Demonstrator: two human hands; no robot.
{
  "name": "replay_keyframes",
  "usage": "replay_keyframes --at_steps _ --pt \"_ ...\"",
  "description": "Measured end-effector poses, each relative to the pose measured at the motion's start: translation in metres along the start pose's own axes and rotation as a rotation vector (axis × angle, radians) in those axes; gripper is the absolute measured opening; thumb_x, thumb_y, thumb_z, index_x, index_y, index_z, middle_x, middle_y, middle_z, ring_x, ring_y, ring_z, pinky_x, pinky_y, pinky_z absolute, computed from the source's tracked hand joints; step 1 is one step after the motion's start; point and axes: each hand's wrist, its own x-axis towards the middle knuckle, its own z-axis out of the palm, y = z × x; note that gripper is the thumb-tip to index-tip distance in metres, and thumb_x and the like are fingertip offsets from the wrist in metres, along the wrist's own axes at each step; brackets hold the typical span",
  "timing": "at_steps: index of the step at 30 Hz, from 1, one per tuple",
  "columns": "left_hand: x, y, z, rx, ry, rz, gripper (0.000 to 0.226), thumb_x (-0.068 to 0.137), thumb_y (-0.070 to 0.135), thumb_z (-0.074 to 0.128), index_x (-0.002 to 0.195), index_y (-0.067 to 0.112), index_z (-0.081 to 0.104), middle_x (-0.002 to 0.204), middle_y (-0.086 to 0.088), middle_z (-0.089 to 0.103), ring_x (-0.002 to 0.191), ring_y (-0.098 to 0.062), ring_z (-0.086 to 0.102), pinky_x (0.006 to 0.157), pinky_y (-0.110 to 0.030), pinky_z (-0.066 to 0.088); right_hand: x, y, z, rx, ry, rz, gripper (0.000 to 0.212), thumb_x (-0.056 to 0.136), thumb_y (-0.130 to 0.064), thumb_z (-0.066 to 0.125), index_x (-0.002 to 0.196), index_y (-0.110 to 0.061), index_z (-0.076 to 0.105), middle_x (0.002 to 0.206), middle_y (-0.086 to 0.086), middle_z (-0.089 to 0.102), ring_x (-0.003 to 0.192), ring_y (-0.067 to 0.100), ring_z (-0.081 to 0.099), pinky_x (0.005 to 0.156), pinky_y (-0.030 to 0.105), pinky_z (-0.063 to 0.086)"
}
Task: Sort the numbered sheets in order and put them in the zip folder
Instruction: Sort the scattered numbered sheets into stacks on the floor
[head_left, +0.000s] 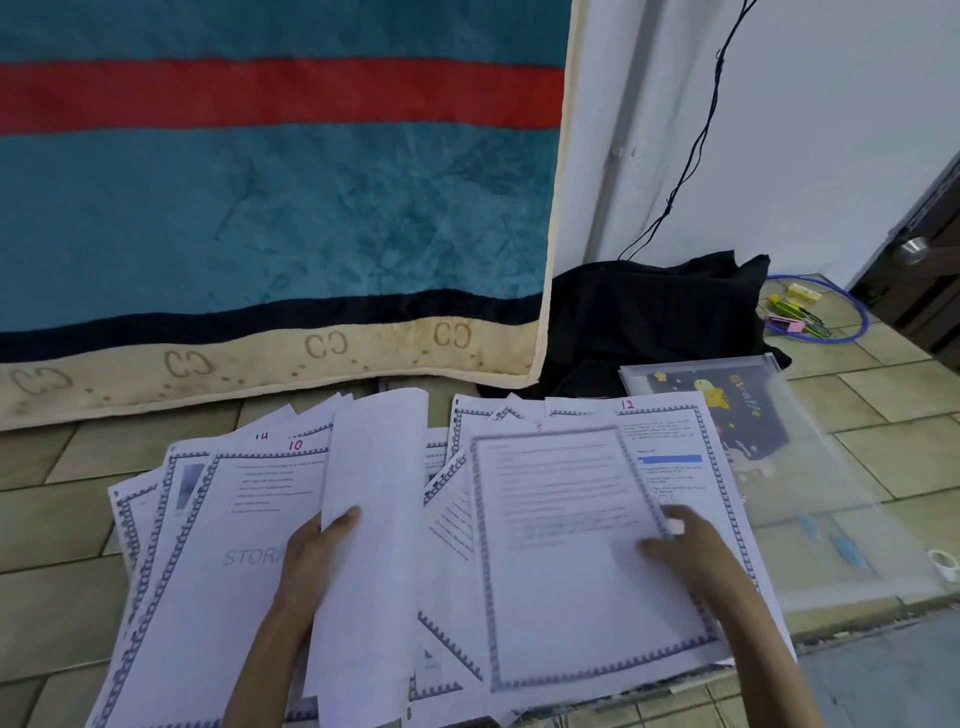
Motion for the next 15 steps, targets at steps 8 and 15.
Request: replay_keyframes --at_steps 8,15 --pt "0.000 0.001 0.001 -0.009 -0.003 0.031 0.012 0.091 0.009 0.054 0.099 0.016 0.059 0.085 0.007 0.065 0.077 -0.012 0.061 0.061 -0.022 0.047 0.033 0.007 -0.045 -0.377 0.335 -0.037 0.064 0.082 0.001 0.052 0.140 -0.021 0.039 0.124 0.024 0.053 0.112 0.040 0.052 0.085 0.040 0.045" --pt "0.007 -0.002 -0.005 -0.033 -0.040 -0.002 0.016 0.092 0.011 0.053 0.100 0.021 0.063 0.105 -0.002 0.066 0.095 -0.026 0.062 0.094 -0.040 0.044 -0.031 -0.031 0.073 -0.523 0.273 -0.709 0.033 0.092 -0.017 0.050 0.124 -0.016 0.058 0.123 0.008 0.059 0.111 0.027 0.054 0.088 0.038 0.047"
